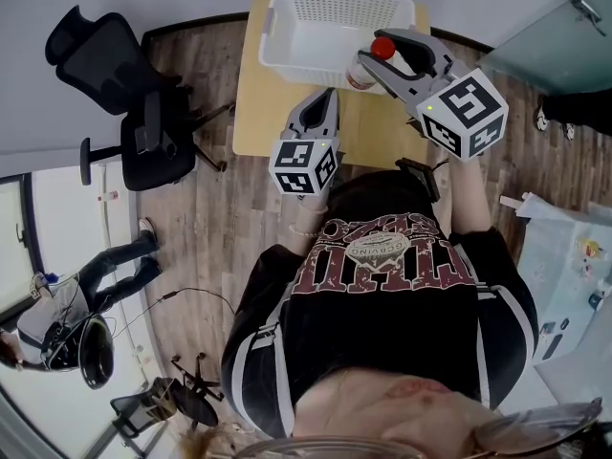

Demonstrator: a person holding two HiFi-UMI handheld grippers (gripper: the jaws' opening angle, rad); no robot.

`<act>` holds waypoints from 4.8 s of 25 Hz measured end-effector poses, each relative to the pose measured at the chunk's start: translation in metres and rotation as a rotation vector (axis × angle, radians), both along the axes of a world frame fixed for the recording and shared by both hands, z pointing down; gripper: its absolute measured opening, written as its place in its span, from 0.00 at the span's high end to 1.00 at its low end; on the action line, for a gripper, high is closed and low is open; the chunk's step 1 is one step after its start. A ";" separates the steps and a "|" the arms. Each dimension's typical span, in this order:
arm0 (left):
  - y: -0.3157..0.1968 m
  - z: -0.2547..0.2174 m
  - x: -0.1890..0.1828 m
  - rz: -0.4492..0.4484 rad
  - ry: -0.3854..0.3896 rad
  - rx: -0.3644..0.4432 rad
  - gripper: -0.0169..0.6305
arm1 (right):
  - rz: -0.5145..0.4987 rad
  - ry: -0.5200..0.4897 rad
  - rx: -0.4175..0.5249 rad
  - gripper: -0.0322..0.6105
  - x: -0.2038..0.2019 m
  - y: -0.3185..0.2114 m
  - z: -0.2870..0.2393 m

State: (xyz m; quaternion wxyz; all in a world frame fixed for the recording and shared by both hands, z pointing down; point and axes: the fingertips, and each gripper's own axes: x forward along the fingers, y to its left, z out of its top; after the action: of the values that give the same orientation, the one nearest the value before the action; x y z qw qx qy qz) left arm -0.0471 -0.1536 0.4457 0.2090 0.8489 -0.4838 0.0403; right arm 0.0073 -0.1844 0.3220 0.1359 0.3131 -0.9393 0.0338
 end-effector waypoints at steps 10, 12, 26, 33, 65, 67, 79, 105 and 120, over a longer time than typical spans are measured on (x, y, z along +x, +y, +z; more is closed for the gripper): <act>-0.002 0.000 -0.006 -0.020 -0.002 -0.008 0.90 | -0.045 -0.003 -0.030 0.68 -0.008 0.012 0.007; 0.000 0.001 -0.006 -0.021 -0.003 -0.007 0.90 | -0.048 -0.003 -0.035 0.68 -0.008 0.015 0.012; 0.007 0.002 -0.002 -0.023 -0.013 -0.008 0.90 | -0.051 -0.002 -0.101 0.68 -0.002 0.024 0.048; 0.008 0.004 0.000 -0.013 -0.017 -0.013 0.90 | -0.035 0.031 -0.125 0.68 0.002 0.020 0.075; 0.014 0.007 -0.007 -0.011 -0.034 -0.032 0.90 | -0.004 0.108 -0.153 0.68 0.015 0.020 0.184; 0.013 0.007 -0.008 -0.011 -0.034 -0.031 0.90 | -0.003 0.113 -0.153 0.68 0.015 0.020 0.188; 0.011 0.008 -0.009 -0.011 -0.036 -0.034 0.90 | 0.001 0.110 -0.173 0.68 0.016 0.021 0.215; 0.014 0.009 0.001 0.002 -0.037 -0.028 0.90 | -0.027 0.101 -0.256 0.68 0.026 0.041 0.235; 0.016 0.004 0.021 0.047 -0.035 -0.013 0.90 | 0.038 0.003 -0.158 0.68 0.053 0.045 0.175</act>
State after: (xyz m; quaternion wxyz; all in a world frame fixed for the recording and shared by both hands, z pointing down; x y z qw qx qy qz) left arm -0.0256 -0.1374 0.4496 0.2051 0.8579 -0.4668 0.0632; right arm 0.0603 -0.1393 0.4967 0.1611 0.3194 -0.9273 0.1102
